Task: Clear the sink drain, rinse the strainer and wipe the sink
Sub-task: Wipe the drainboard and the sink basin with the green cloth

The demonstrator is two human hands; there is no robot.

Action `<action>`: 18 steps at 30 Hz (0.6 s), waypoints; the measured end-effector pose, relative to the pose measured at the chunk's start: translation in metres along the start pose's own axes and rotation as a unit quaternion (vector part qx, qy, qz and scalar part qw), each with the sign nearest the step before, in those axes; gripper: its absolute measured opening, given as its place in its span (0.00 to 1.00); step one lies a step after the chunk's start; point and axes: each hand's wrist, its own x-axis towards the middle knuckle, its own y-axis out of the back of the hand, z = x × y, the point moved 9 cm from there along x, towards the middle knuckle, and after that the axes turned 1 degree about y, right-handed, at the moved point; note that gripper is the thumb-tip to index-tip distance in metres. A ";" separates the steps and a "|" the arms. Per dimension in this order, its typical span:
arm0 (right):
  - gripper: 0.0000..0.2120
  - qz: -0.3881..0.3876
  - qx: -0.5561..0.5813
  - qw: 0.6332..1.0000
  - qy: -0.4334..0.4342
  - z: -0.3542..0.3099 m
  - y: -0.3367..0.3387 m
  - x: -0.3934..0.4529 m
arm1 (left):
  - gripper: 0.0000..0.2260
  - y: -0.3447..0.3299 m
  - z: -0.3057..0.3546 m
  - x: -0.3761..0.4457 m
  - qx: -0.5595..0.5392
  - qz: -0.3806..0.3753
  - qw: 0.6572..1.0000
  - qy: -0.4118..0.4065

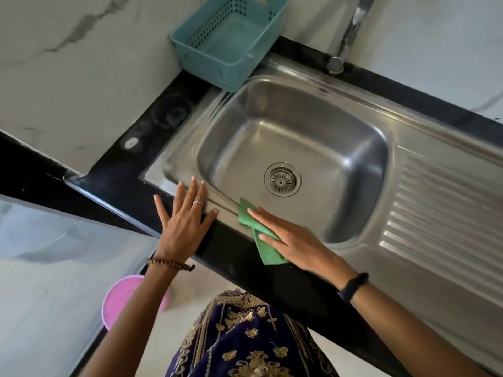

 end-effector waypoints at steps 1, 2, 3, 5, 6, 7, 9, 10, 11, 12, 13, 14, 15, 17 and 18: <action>0.25 -0.001 -0.011 1.000 0.015 0.003 0.000 -0.011 | 0.31 0.001 -0.005 0.003 -0.007 -0.005 1.000 0.015; 0.25 0.001 -0.025 0.999 0.026 0.008 0.001 -0.020 | 0.31 0.002 -0.010 0.004 -0.018 -0.009 0.999 0.031; 0.24 0.002 -0.035 0.999 0.029 0.013 0.001 -0.027 | 0.31 0.004 -0.013 0.005 -0.027 -0.010 0.999 0.045; 0.24 -0.002 -0.042 0.999 0.022 0.020 0.000 -0.032 | 0.32 0.007 -0.017 0.004 -0.035 -0.004 0.998 0.058; 0.24 -0.003 -0.037 0.999 0.017 0.019 0.000 -0.029 | 0.33 0.009 -0.019 0.003 -0.036 0.002 0.998 0.059; 0.23 -0.006 -0.026 1.000 0.013 0.017 0.000 -0.023 | 0.34 0.010 -0.020 0.003 -0.035 0.006 0.998 0.057; 0.23 -0.017 0.008 1.000 0.005 0.008 0.000 -0.006 | 0.36 0.013 -0.024 0.004 -0.028 0.015 0.998 0.049; 0.23 -0.026 0.028 0.999 -0.001 0.003 -0.001 0.004 | 0.37 0.016 -0.026 0.006 -0.026 0.022 0.998 0.045; 0.22 -0.036 0.047 0.998 -0.010 -0.002 -0.002 0.015 | 0.37 0.021 -0.030 0.010 -0.028 0.031 0.998 0.043; 0.22 -0.045 0.061 0.997 -0.019 -0.007 -0.004 0.027 | 0.36 0.026 -0.034 0.014 -0.034 0.039 0.998 0.041; 0.22 -0.050 0.071 0.996 -0.024 -0.012 -0.006 0.038 | 0.34 0.032 -0.038 0.019 -0.042 0.046 0.997 0.037; 0.21 -0.052 0.076 0.995 -0.024 -0.018 -0.006 0.049 | 0.32 0.039 -0.041 0.023 -0.048 0.055 0.997 0.030; 0.21 -0.049 0.080 0.995 -0.020 -0.025 -0.008 0.060 | 0.30 0.044 -0.043 0.028 -0.052 0.062 0.997 0.020; 0.21 -0.041 0.082 0.996 -0.010 -0.038 -0.011 0.081 | 0.28 0.050 -0.048 0.038 -0.043 0.067 0.997 -0.004; 0.21 -0.037 0.080 0.996 -0.002 -0.045 -0.012 0.091 | 0.27 0.051 -0.051 0.042 -0.035 0.064 0.997 -0.016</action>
